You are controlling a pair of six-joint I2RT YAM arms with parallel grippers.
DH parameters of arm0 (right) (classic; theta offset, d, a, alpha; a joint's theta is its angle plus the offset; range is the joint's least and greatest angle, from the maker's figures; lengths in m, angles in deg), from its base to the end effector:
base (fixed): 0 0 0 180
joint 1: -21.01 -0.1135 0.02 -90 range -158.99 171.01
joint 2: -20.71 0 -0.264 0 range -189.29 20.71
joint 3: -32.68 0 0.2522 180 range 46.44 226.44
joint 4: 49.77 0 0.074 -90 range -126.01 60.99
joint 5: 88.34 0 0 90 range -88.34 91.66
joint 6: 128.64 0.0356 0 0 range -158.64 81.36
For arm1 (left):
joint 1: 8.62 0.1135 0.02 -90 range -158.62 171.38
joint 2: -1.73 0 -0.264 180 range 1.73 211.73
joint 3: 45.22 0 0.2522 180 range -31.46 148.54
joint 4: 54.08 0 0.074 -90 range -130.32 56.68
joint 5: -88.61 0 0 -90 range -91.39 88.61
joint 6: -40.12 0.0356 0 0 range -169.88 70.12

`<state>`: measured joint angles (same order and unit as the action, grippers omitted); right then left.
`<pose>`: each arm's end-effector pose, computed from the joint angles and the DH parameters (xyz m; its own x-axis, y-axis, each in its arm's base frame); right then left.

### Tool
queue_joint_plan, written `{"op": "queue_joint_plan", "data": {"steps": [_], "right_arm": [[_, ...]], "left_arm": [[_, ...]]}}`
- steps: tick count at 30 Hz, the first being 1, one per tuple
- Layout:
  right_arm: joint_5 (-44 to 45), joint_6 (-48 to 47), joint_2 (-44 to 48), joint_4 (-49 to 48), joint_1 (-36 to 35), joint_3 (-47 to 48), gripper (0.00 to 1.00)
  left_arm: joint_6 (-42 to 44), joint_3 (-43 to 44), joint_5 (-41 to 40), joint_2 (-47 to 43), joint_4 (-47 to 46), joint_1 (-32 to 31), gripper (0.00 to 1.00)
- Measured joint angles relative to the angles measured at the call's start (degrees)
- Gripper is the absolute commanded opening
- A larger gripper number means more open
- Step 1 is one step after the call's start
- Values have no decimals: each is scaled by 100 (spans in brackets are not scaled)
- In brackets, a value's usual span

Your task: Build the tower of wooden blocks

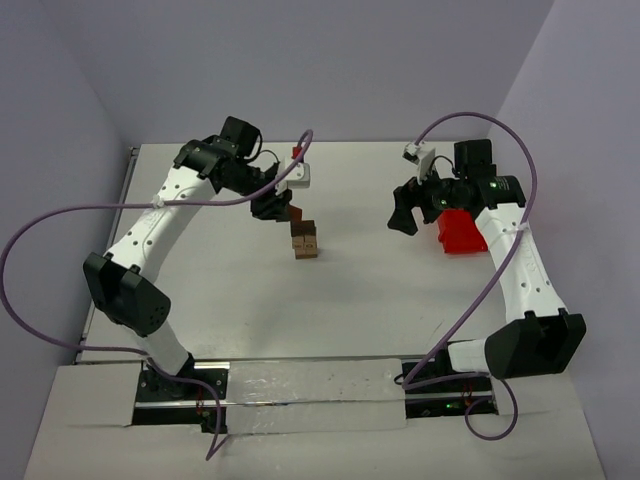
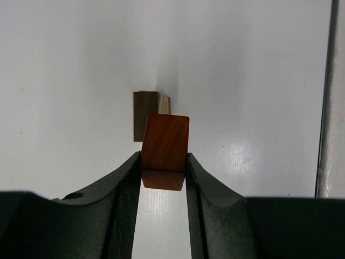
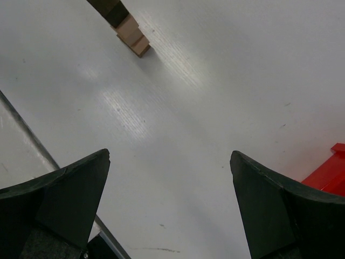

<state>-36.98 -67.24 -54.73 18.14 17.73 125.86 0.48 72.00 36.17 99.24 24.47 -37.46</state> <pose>0.2574 0.0370 0.3677 -0.4606 -0.4009 -0.7919 -0.7568 0.6435 0.1144 0.2916 -0.1853 0.3728 0.0290 0.6809 -0.7318 0.9974 0.0281 0.0657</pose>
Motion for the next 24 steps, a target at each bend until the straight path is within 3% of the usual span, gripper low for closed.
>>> {"op": "queue_joint_plan", "data": {"steps": [24], "right_arm": [[382, 48, -324, -59, -250, 354, 100]], "left_arm": [[-124, 548, -304, 1263, 13, 43, 10]]}}
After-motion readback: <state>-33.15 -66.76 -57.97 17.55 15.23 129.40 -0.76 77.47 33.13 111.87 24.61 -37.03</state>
